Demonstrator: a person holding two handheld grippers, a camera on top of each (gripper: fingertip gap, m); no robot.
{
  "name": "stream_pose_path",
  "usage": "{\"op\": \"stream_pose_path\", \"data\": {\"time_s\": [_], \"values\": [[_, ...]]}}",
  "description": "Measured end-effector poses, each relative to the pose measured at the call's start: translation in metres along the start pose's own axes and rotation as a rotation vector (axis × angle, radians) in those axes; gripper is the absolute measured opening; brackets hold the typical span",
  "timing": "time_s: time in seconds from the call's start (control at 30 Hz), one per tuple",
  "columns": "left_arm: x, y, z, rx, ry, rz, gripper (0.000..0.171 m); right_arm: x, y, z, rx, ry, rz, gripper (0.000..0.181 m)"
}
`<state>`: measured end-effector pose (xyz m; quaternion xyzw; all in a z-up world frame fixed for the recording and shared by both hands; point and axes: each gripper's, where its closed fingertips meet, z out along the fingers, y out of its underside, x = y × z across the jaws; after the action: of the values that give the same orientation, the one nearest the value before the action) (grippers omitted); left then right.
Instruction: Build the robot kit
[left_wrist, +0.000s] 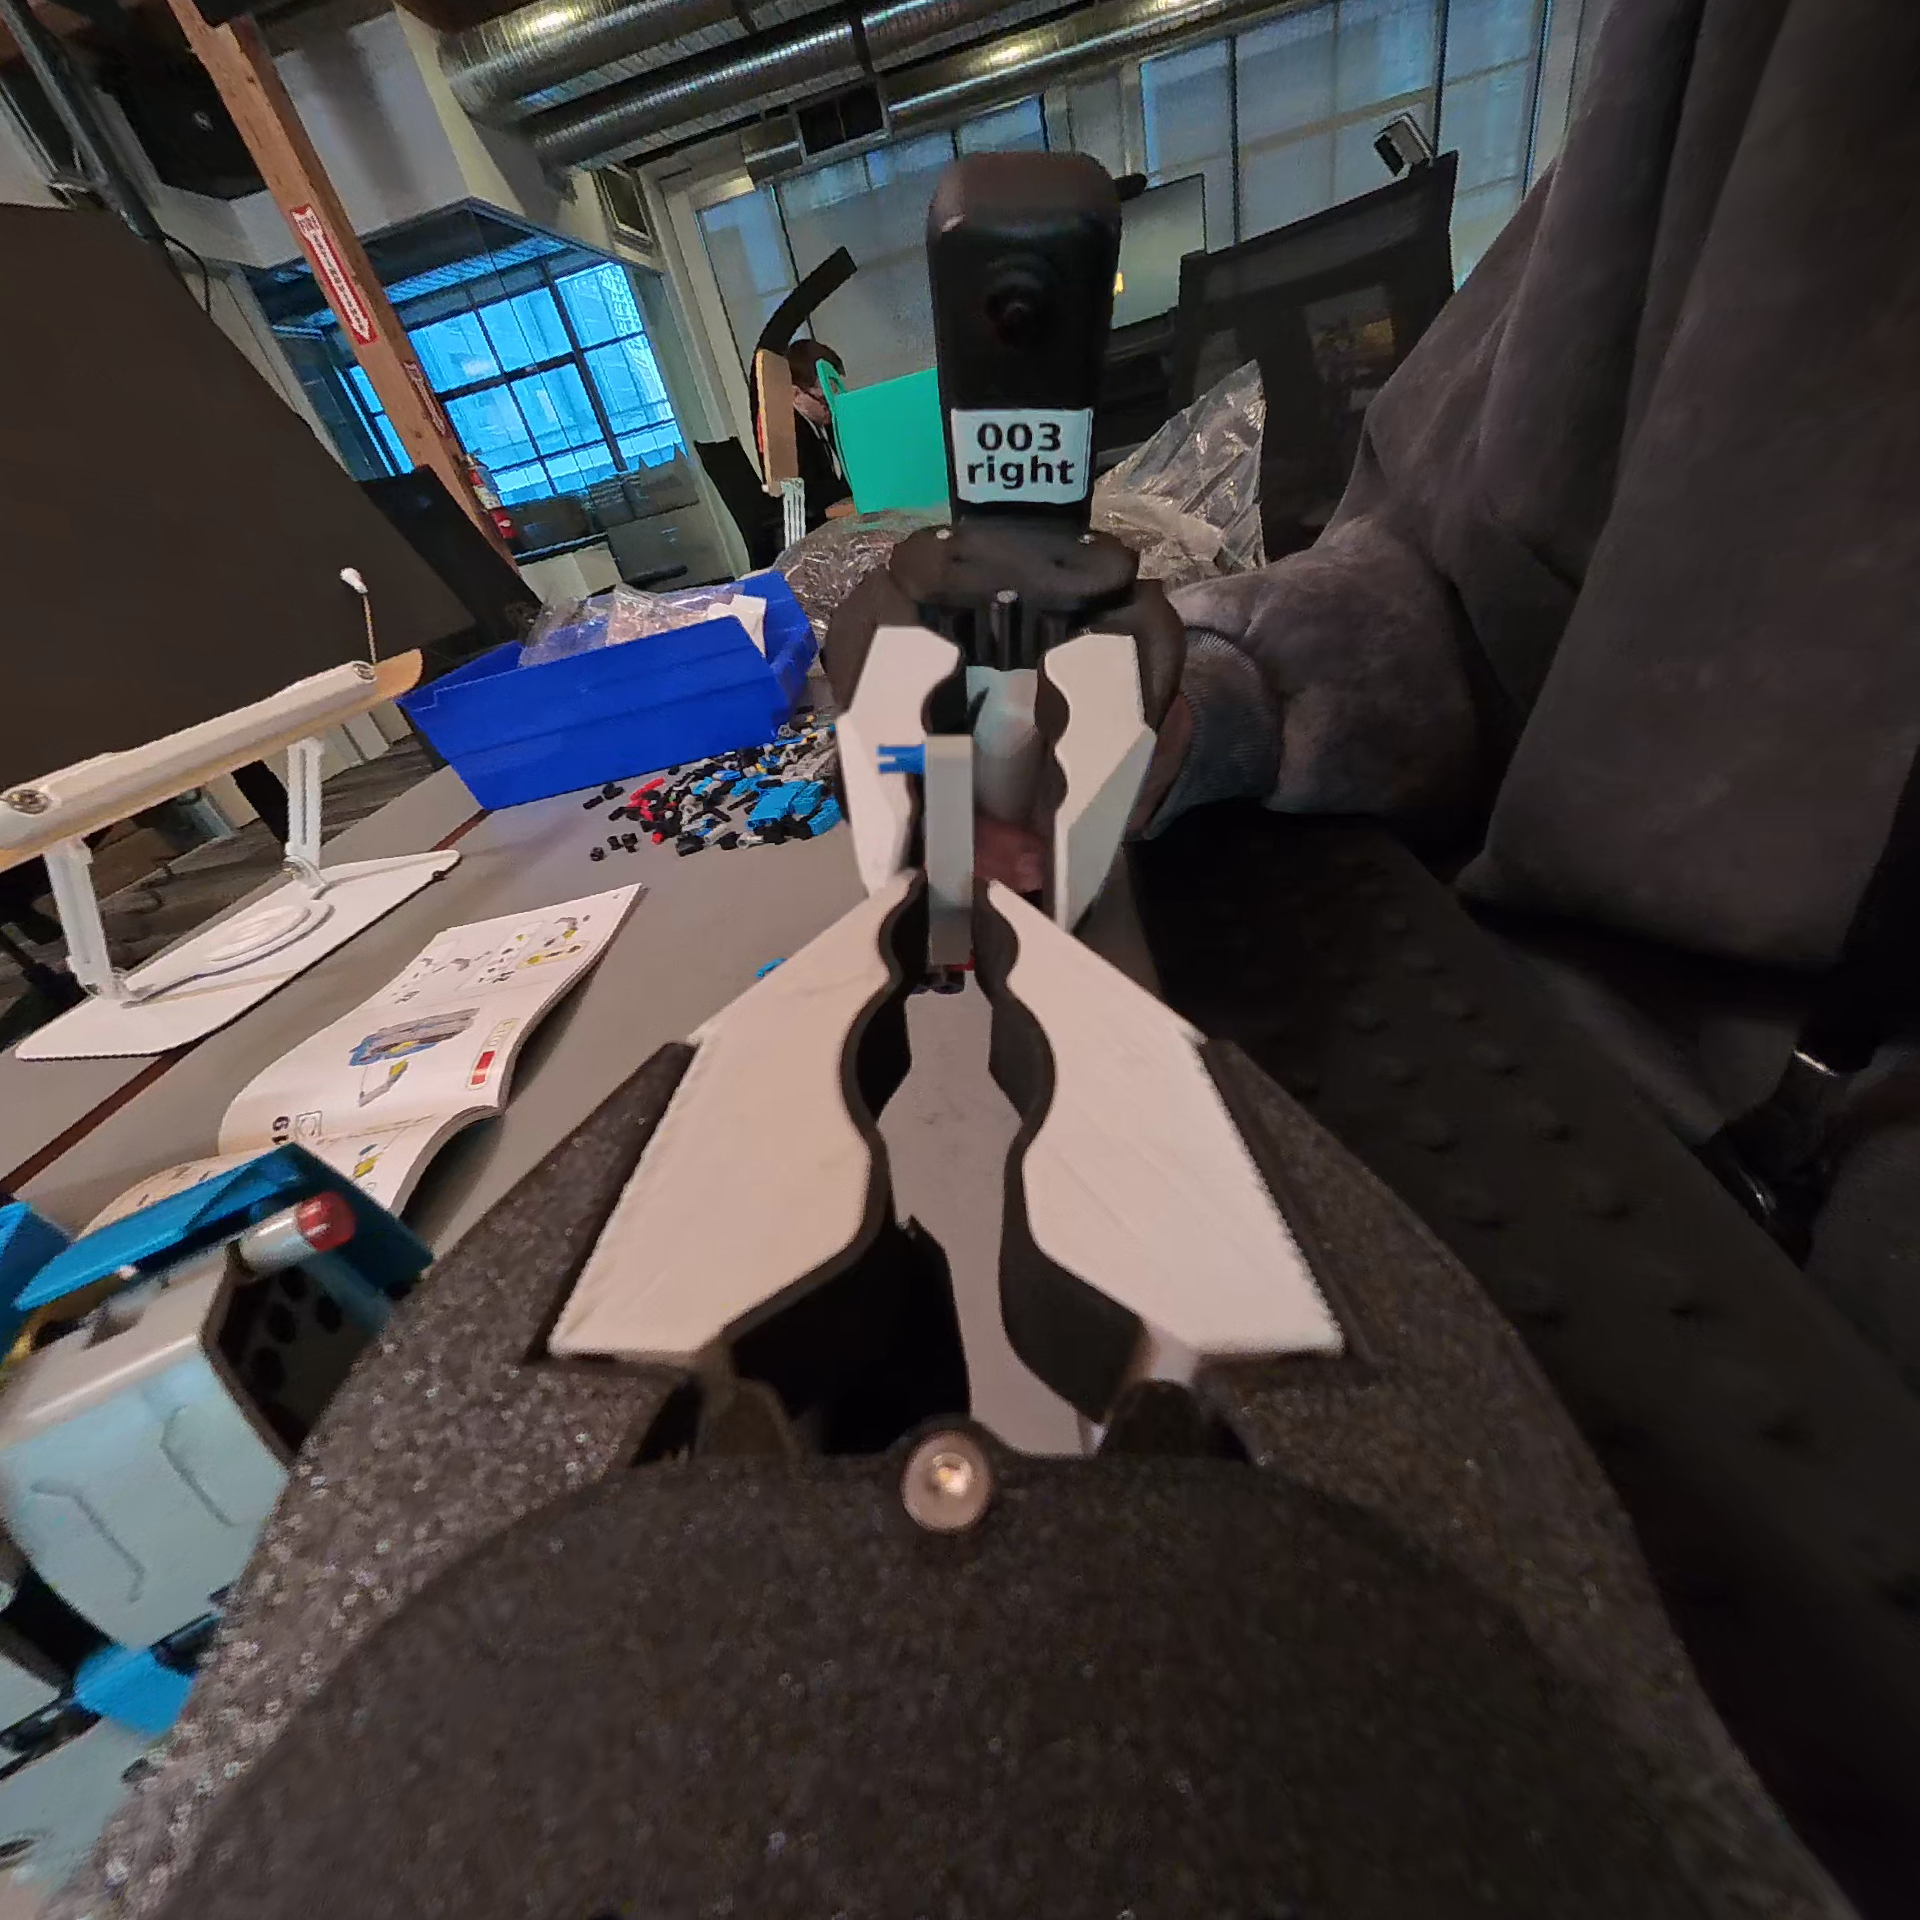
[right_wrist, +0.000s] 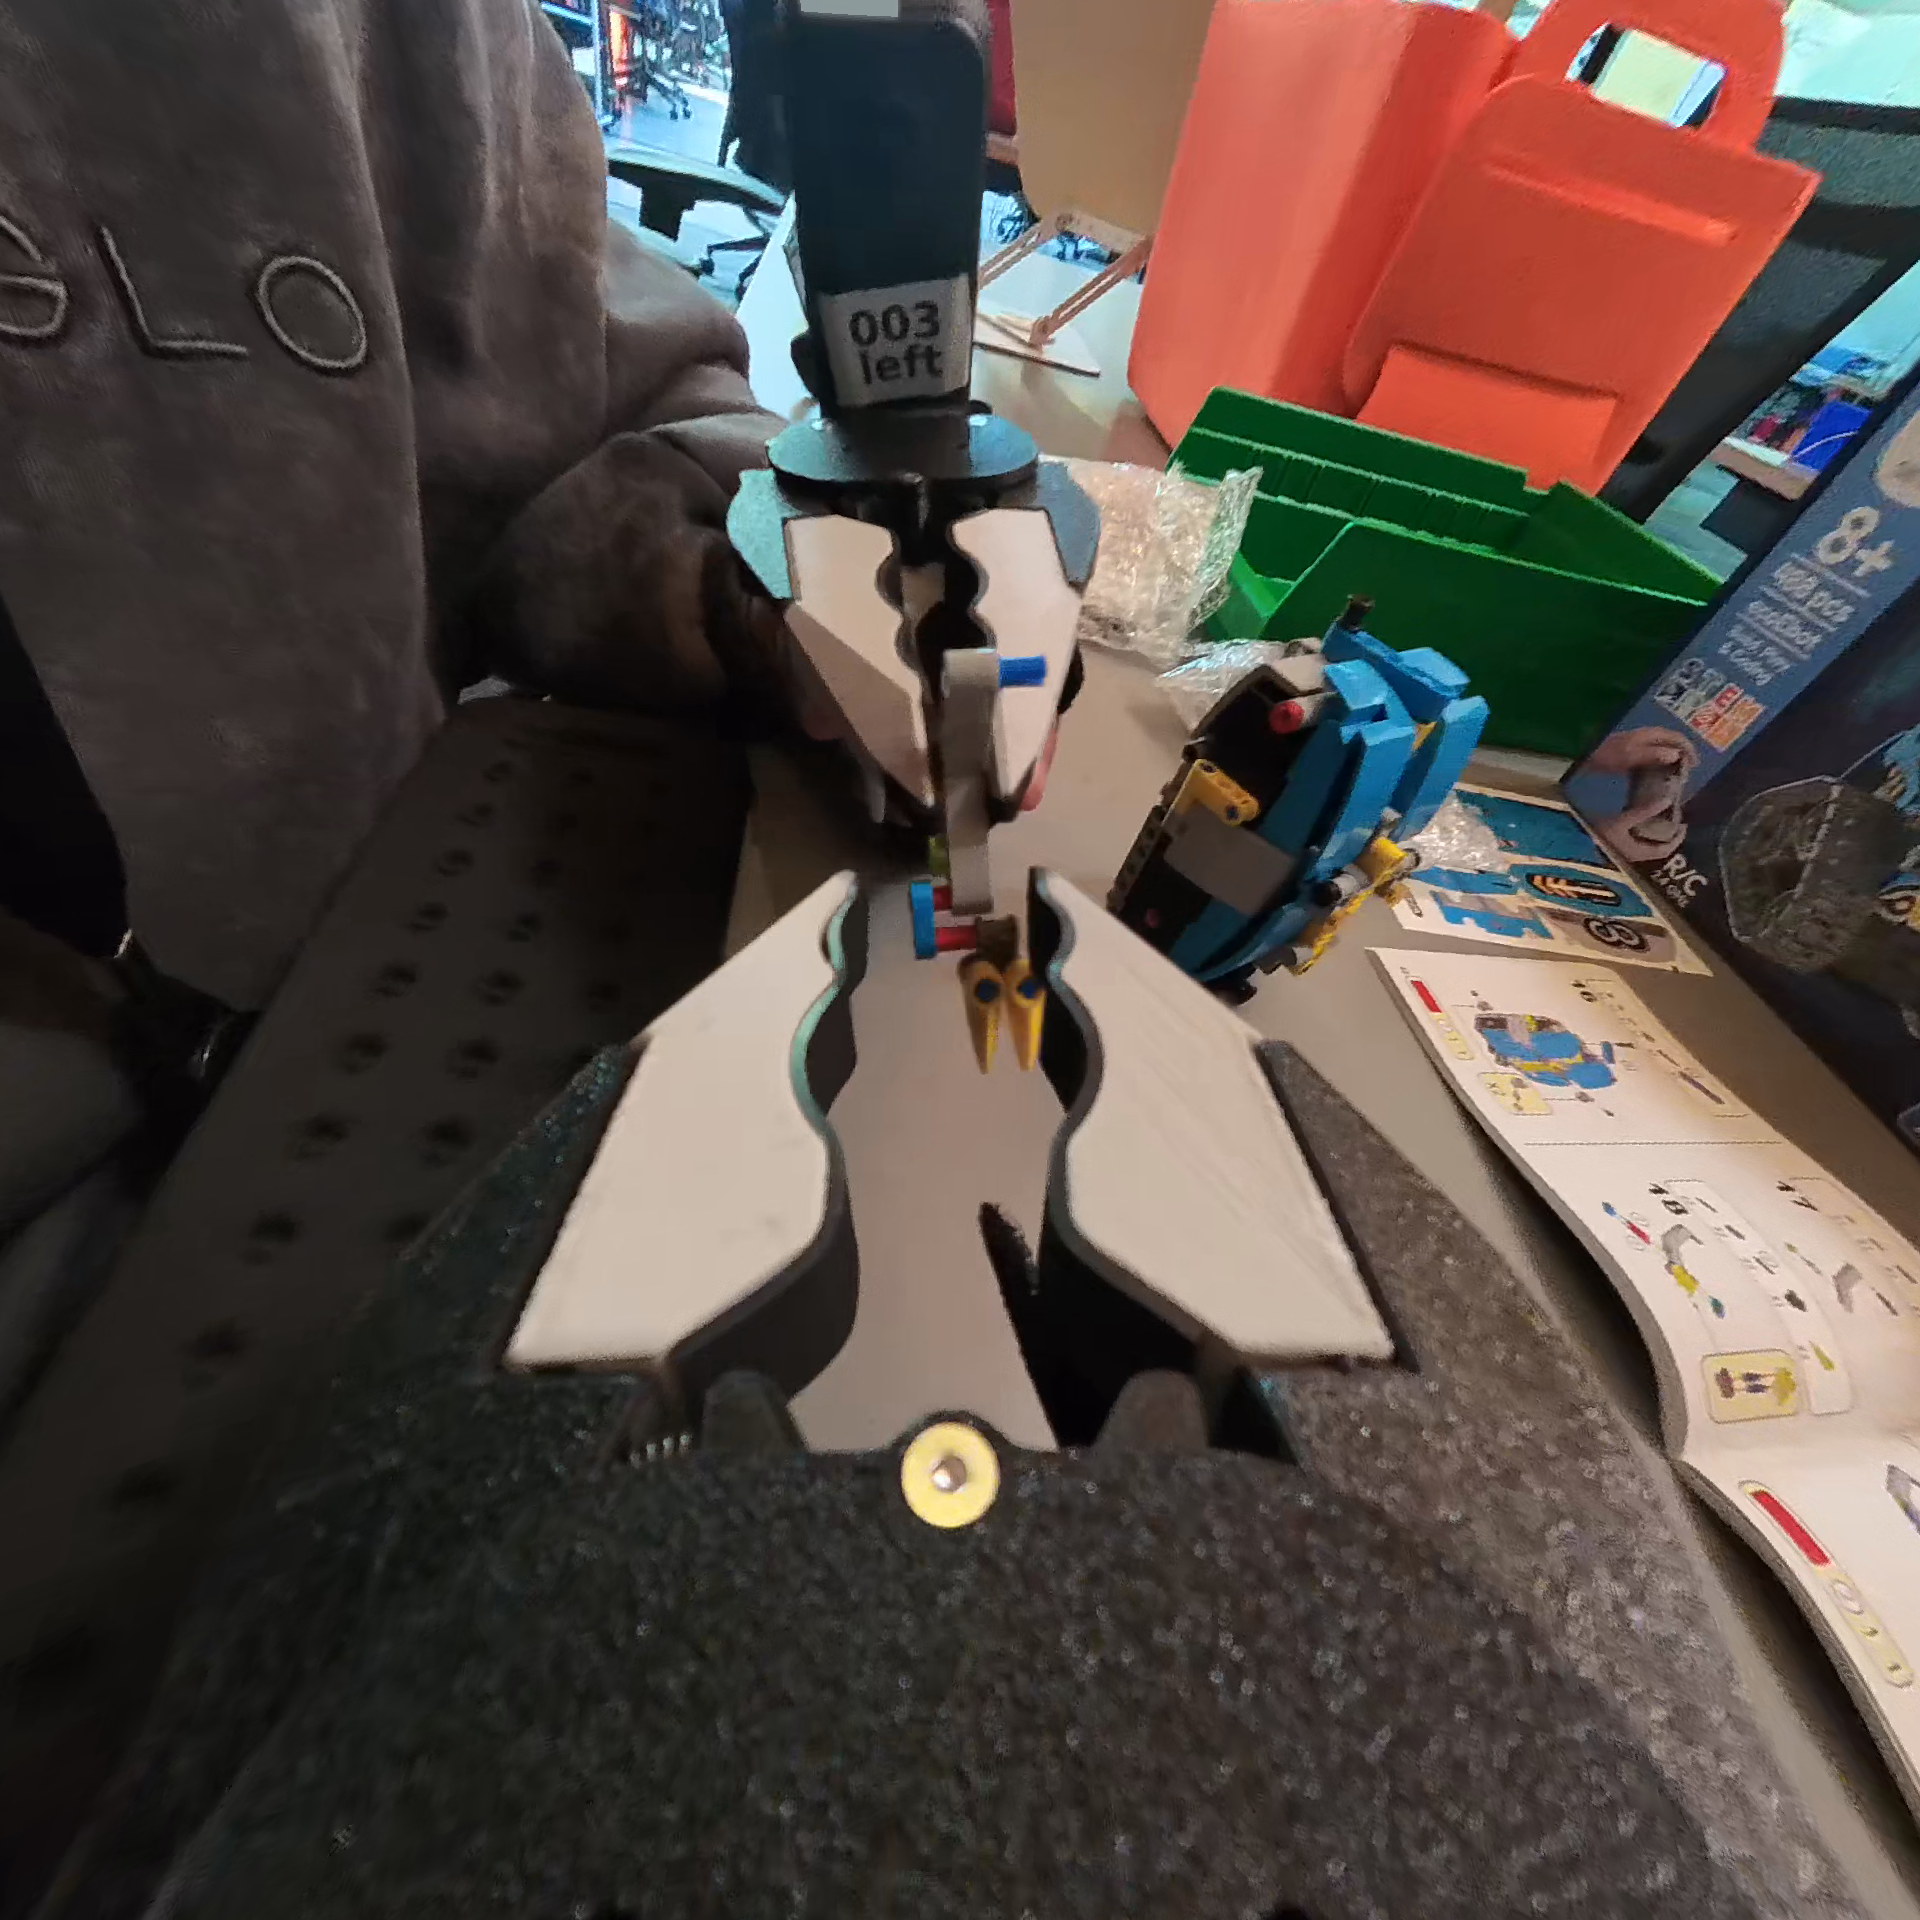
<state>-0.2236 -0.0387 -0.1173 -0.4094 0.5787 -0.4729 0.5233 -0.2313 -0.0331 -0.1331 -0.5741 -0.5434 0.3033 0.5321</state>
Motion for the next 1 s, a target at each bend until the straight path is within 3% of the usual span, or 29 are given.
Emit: {"op": "stream_pose_path", "data": {"time_s": [0.13, 0.47, 0.73, 0.87, 0.9, 0.97, 1.0], "values": [[0.002, 0.000, 0.001, -0.001, 0.009, -0.005, 0.007, -0.001, 0.000, -0.001, -0.004, -0.002, -0.018, 0.016], [-0.001, 0.003, 0.002, -0.017, 0.021, -0.110, 0.008, 0.004, 0.002, -0.002, -0.050, -0.034, 0.105, 0.013], [0.012, 0.004, 0.003, -0.036, 0.110, -0.196, 0.008, -0.008, 0.005, 0.001, -0.085, -0.083, 0.077, 0.008], [0.005, -0.008, -0.002, 0.058, 0.159, -0.360, 0.007, -0.009, -0.010, -0.003, 0.017, -0.125, 0.151, 0.008], [0.002, -0.009, -0.003, 0.069, 0.150, -0.364, 0.007, -0.006, -0.014, -0.005, 0.045, -0.096, 0.133, 0.000], [-0.002, -0.012, -0.005, 0.091, 0.128, -0.358, 0.007, 0.003, -0.014, -0.008, 0.056, 0.010, 0.052, 0.007], [-0.003, -0.013, -0.006, 0.103, 0.124, -0.354, 0.007, 0.003, -0.012, -0.006, 0.033, 0.026, 0.040, 0.023]]}}
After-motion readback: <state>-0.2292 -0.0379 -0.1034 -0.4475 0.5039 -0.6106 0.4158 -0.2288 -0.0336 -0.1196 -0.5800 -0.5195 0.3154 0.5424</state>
